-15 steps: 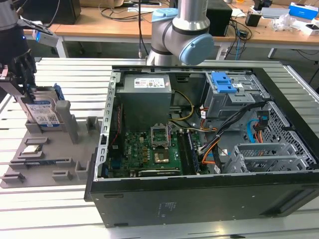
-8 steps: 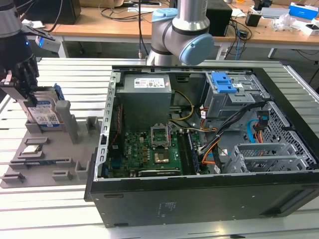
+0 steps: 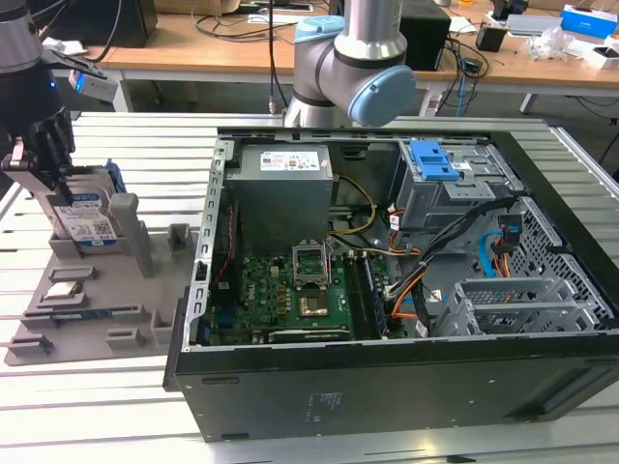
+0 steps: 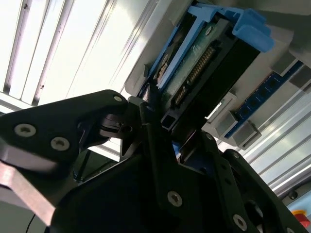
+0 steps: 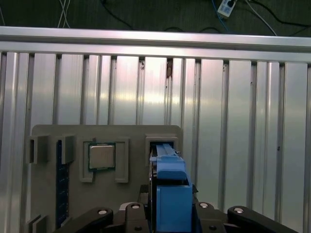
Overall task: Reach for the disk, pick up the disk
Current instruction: 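Pick up the disk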
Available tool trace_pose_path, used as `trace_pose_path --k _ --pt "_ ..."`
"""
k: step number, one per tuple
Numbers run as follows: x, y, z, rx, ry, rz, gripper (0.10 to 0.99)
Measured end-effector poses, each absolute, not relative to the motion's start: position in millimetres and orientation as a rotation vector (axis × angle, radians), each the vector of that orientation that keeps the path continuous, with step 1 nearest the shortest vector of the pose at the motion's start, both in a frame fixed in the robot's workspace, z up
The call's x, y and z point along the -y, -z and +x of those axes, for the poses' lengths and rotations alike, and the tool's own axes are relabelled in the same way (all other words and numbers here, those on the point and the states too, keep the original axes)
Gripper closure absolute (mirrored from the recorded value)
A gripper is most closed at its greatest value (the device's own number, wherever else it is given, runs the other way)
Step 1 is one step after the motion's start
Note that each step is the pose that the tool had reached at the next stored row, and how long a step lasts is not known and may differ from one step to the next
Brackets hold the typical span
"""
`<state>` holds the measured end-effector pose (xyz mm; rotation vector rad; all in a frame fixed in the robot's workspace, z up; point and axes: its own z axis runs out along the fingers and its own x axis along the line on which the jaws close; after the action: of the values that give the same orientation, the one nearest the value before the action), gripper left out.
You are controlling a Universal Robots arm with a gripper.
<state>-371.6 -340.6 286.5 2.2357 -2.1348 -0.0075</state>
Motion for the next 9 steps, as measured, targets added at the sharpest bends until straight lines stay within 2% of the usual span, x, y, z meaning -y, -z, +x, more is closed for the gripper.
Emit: trace_pose_path --k 9 --pt "340.6 -286.2 -371.6 2.135 0.007 2.236 0.718"
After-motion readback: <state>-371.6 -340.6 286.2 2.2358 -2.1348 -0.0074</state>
